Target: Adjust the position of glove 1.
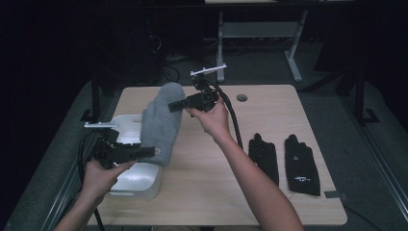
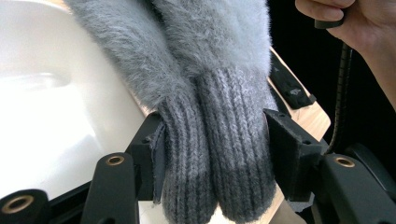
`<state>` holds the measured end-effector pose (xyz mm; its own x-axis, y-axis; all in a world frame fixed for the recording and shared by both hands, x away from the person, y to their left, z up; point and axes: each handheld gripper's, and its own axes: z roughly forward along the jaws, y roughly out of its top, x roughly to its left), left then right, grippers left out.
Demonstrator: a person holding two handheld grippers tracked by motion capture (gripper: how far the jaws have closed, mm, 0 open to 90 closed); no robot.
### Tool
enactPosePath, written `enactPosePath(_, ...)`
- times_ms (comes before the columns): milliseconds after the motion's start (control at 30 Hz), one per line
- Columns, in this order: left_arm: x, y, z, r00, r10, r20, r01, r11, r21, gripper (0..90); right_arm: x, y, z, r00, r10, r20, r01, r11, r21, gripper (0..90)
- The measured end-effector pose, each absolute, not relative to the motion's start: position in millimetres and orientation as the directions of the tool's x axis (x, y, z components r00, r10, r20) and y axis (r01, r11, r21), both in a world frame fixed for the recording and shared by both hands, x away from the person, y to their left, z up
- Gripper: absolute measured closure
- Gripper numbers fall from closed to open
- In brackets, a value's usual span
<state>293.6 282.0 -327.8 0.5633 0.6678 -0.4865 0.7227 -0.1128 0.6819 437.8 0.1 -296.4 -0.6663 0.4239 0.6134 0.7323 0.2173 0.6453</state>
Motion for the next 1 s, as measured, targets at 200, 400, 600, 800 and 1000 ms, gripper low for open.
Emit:
enactPosePath(200, 289.3, 295.4, -329.9, 0.539, 0.679, -0.499, 0.733, -0.085, 0.675, 43.9, 439.4, 19.0, -299.2, -0.669, 0.406, 0.623, 0.734, 0.23, 0.639, 71.5)
enactPosePath(400, 286.4, 307.6, -333.4, 0.524, 0.687, -0.503, 0.738, -0.073, 0.671, 43.9, 440.2, 30.6, -303.1, -0.672, 0.398, 0.625, 0.733, 0.237, 0.637, 71.5)
enactPosePath(600, 283.7, 315.3, -336.6, 0.515, 0.693, -0.505, 0.741, -0.064, 0.668, 43.9, 440.8, 39.8, -306.6, -0.67, 0.39, 0.632, 0.737, 0.247, 0.629, 71.5)
enactPosePath(800, 280.6, 322.9, -340.1, 0.502, 0.698, -0.511, 0.749, -0.055, 0.661, 43.9, 440.1, 48.7, -310.1, -0.67, 0.384, 0.636, 0.738, 0.253, 0.625, 71.5)
enactPosePath(1000, 278.6, 328.4, -342.7, 0.493, 0.702, -0.514, 0.754, -0.048, 0.656, 43.8, 439.7, 55.9, -313.4, -0.667, 0.383, 0.639, 0.741, 0.259, 0.619, 71.6)
